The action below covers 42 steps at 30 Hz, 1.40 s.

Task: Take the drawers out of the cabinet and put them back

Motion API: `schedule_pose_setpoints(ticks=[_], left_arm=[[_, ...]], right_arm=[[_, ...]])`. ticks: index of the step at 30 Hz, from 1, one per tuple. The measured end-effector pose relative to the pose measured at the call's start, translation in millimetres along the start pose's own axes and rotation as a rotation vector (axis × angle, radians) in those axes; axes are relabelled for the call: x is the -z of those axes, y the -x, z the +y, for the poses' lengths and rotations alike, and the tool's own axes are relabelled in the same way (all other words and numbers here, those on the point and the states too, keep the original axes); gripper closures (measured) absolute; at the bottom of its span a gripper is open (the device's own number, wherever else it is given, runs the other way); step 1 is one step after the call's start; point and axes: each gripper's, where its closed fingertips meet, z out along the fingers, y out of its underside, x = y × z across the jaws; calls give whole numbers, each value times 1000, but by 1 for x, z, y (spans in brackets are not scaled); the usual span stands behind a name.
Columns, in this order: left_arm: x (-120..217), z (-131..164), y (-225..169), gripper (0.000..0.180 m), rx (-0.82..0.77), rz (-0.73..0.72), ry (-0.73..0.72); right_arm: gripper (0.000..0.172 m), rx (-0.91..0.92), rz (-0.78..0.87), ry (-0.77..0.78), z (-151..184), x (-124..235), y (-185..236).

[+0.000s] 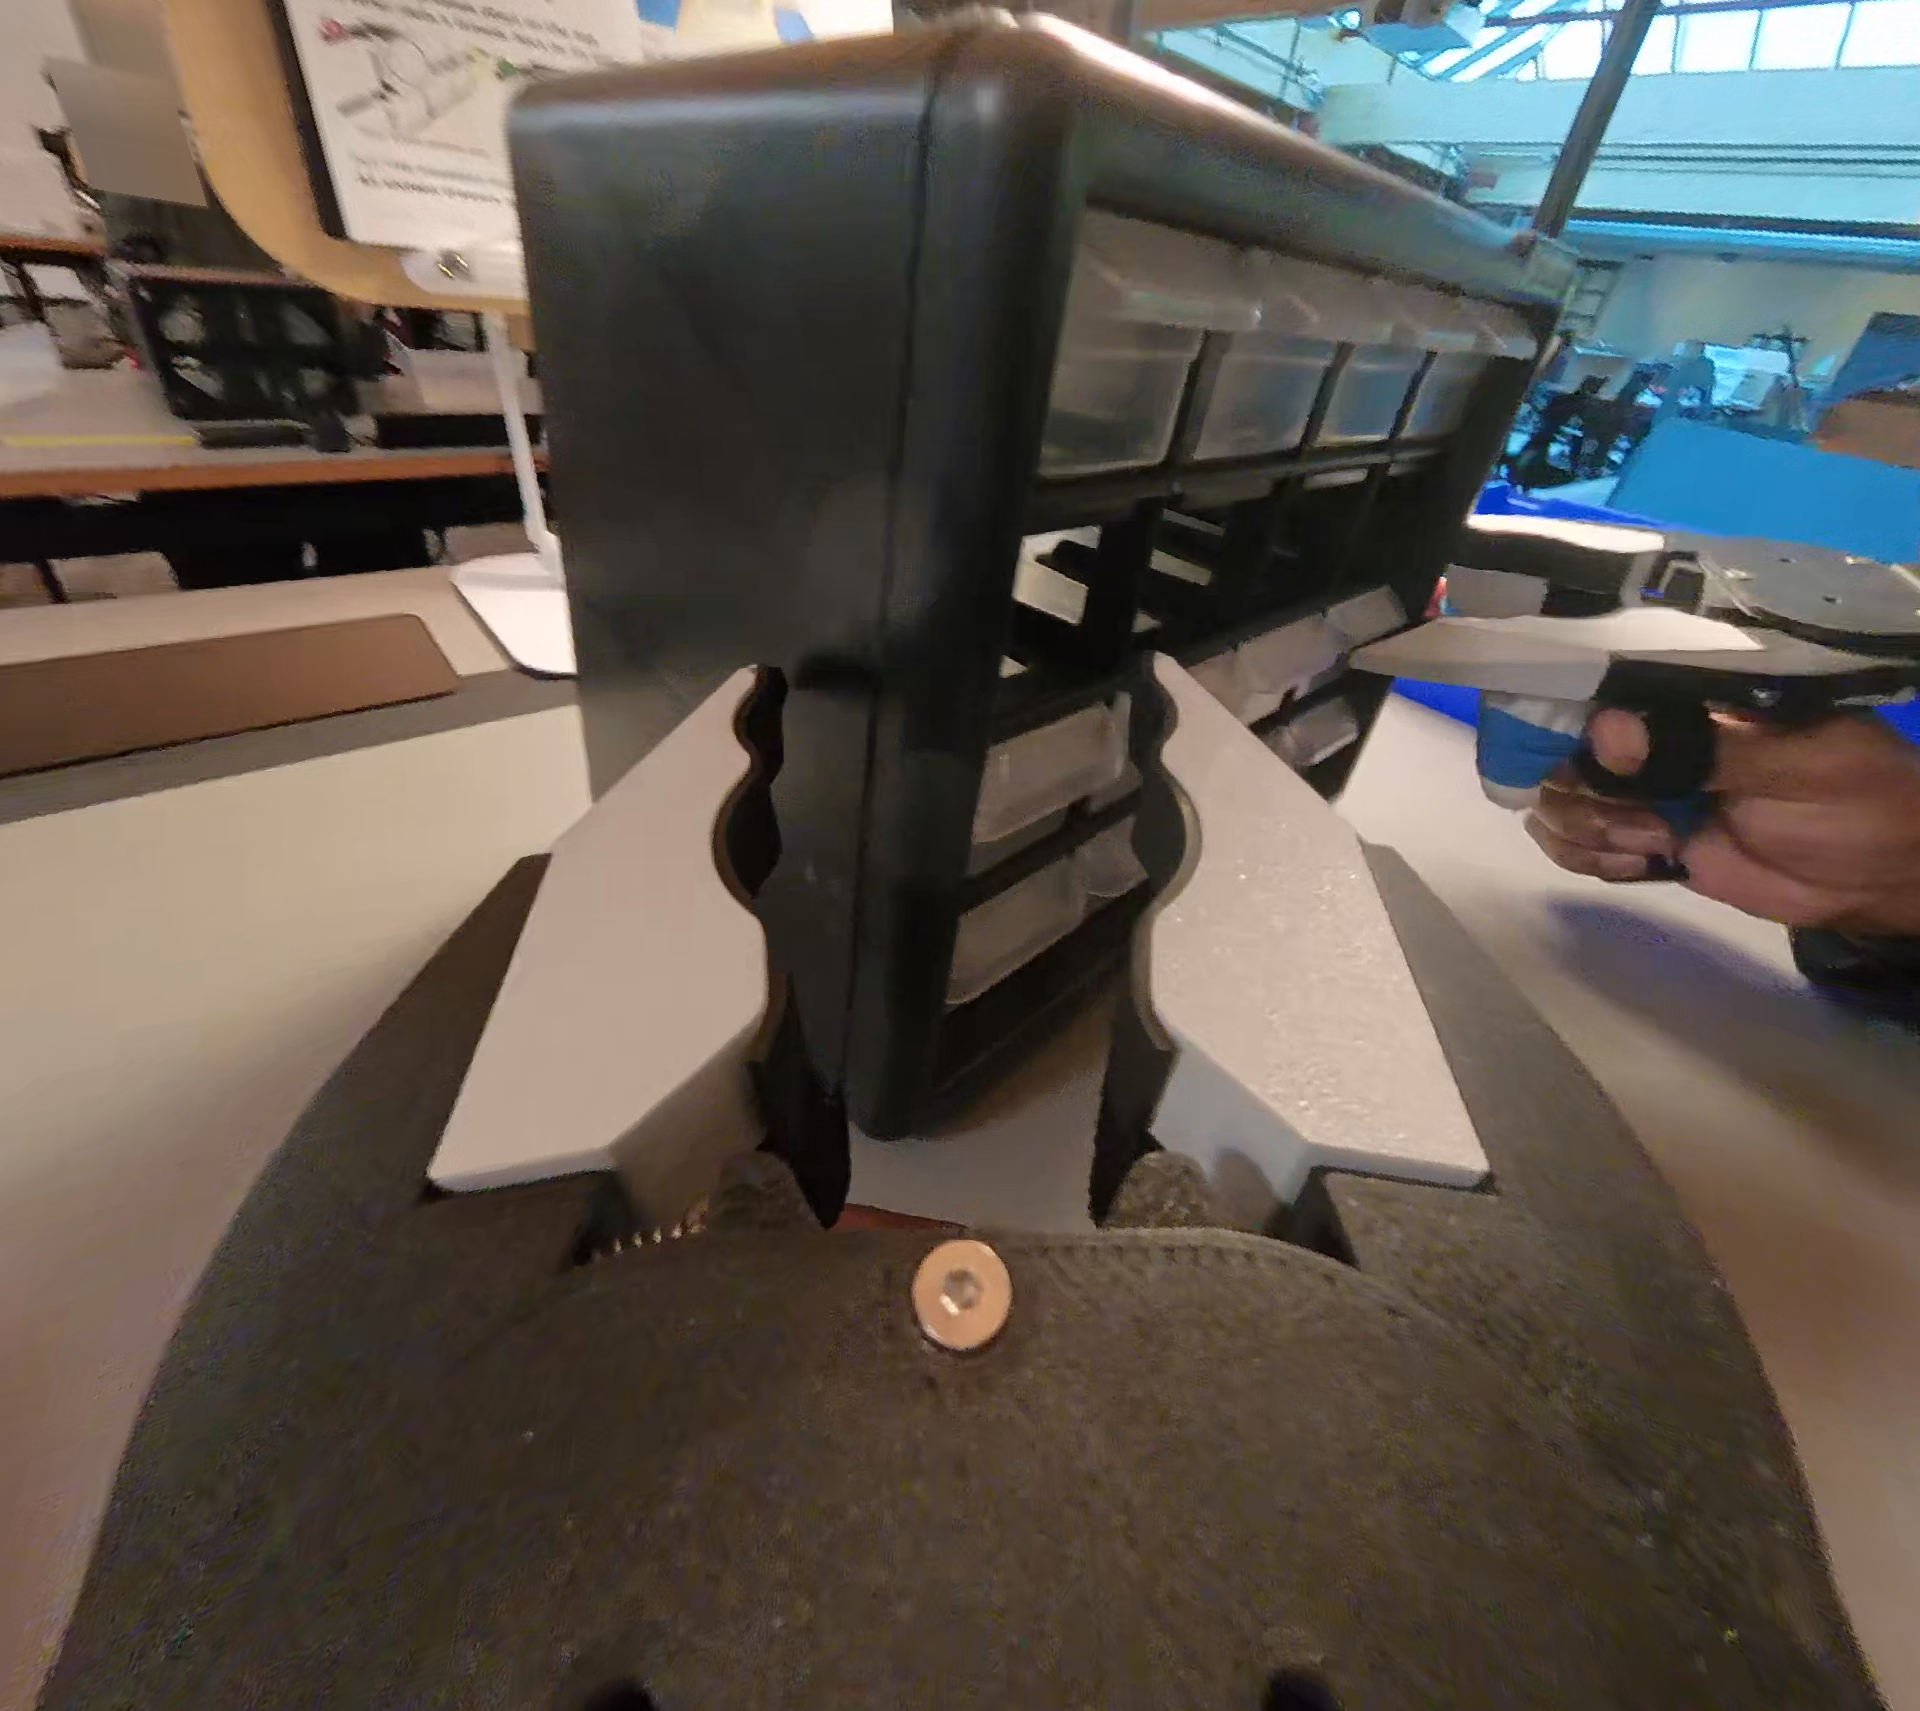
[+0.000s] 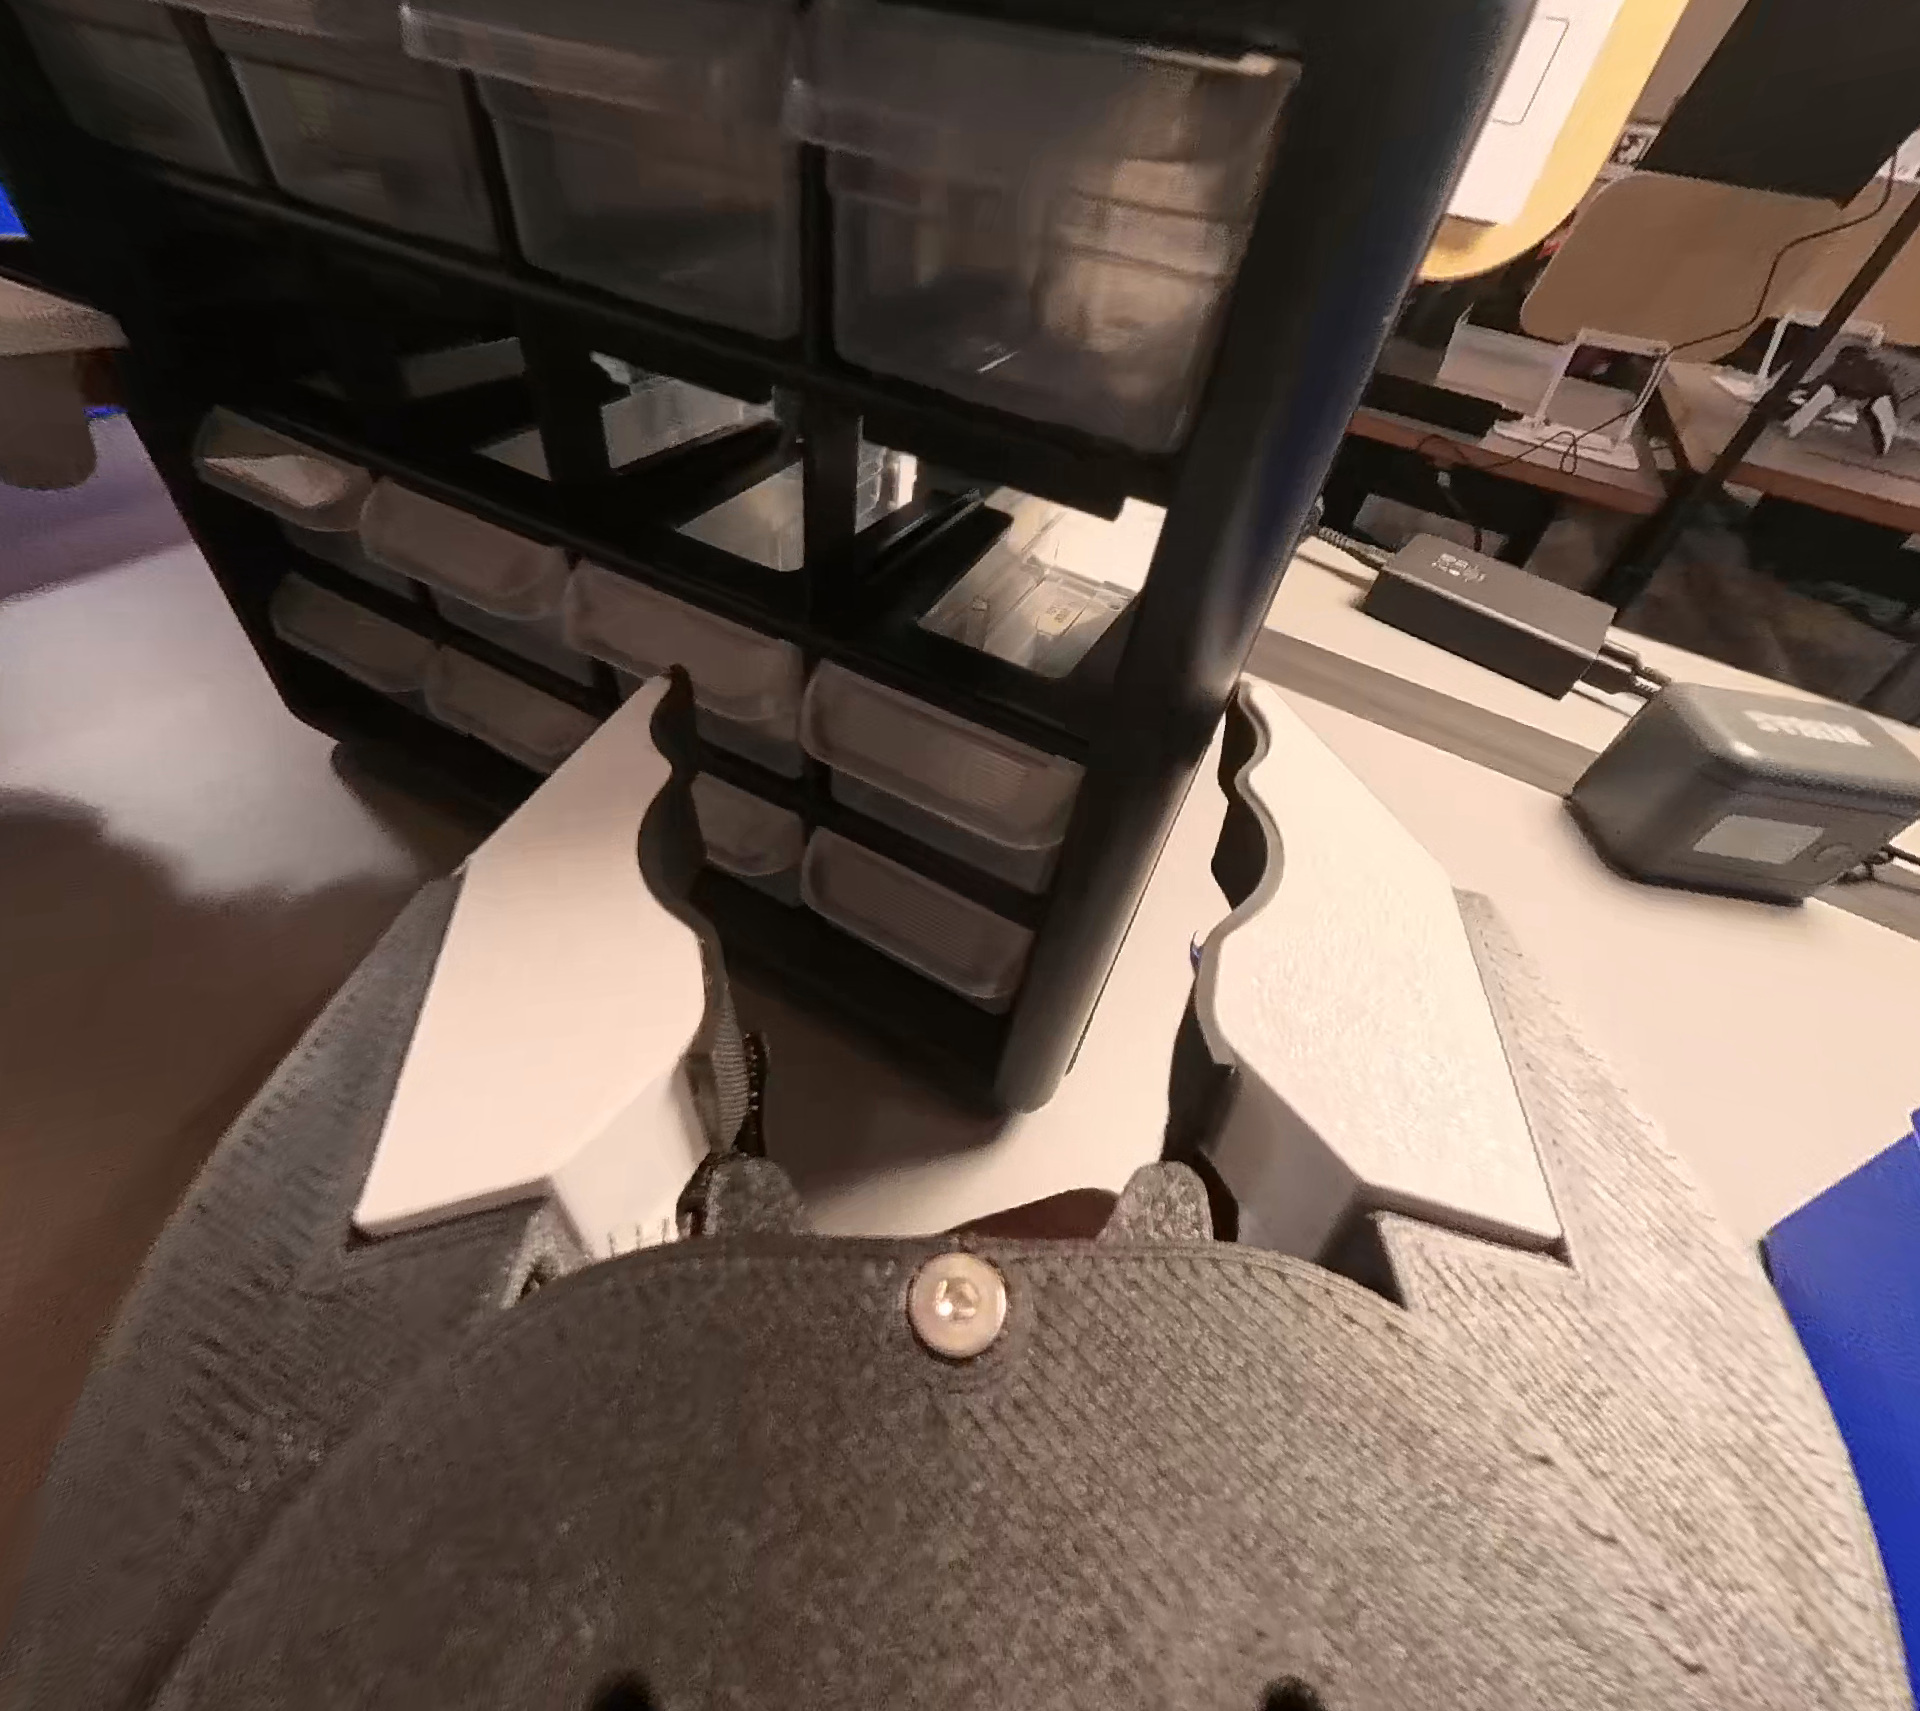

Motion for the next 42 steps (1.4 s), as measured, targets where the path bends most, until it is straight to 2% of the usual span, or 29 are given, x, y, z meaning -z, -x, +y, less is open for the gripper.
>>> schedule_pose_setpoints(ticks=[5,10,13,19,27,33,42], left_arm=[[-3,5,2,112,-74,-43,16],[-1,2,19,111,-46,-77,-5],[0,2,22,114,-51,-73,-12],[1,7,22,115,-104,-71,-6],[4,6,19,113,-157,-91,-22],[18,-10,14,114,-229,-104,-66],[33,-23,43,114,-118,-118,-135]], right_arm=[[71,6,-52,-13,0,6,6],[83,83,-86,-35,1,11,18],[82,121,-80,-35,3,12,21],[87,-2,-116,-74,1,13,19],[85,-37,-102,-73,5,16,14],[84,-86,-124,-112,0,25,18],[87,-163,-144,-134,-1,27,10]])
